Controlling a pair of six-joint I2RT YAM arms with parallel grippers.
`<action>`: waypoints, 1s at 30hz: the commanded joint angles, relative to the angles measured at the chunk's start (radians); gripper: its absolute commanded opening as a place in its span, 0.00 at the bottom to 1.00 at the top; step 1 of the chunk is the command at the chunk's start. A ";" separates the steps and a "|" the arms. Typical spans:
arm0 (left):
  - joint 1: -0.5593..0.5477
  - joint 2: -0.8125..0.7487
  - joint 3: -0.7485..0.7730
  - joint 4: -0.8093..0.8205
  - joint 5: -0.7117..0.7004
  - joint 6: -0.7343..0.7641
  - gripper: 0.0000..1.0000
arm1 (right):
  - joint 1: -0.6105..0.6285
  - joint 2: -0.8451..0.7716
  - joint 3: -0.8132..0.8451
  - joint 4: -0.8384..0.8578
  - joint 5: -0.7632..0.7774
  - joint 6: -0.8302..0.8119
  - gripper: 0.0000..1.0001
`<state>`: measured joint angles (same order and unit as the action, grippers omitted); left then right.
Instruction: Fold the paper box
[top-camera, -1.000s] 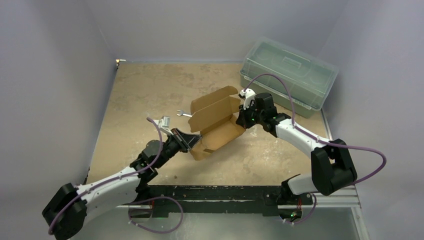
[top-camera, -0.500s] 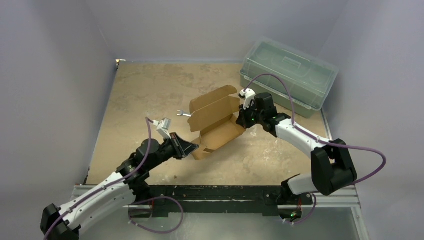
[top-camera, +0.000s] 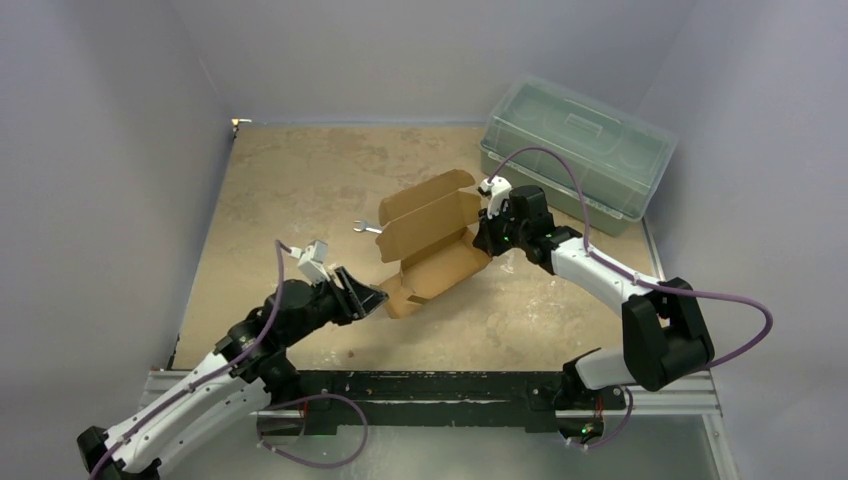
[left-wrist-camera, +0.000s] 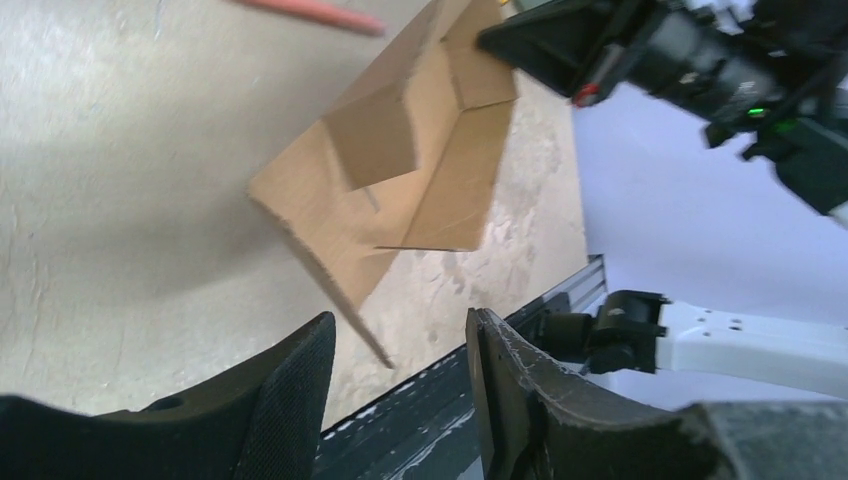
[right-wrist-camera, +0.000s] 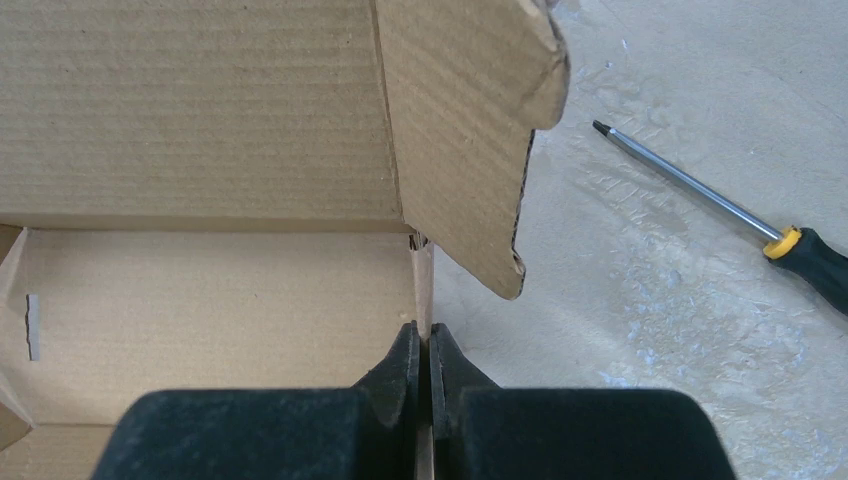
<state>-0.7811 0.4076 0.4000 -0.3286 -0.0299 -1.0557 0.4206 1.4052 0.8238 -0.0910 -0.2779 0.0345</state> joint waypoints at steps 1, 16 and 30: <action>-0.004 0.079 -0.048 0.099 0.025 -0.051 0.51 | 0.005 -0.009 -0.002 0.036 0.010 0.000 0.00; -0.004 0.239 -0.030 0.208 0.040 -0.005 0.00 | 0.005 0.005 -0.003 0.037 0.016 -0.005 0.00; -0.003 0.329 0.119 0.060 0.033 0.092 0.00 | 0.038 0.020 -0.011 0.043 0.035 -0.014 0.00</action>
<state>-0.7815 0.7242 0.4683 -0.2638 -0.0006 -1.0103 0.4339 1.4166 0.8135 -0.0780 -0.2249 0.0296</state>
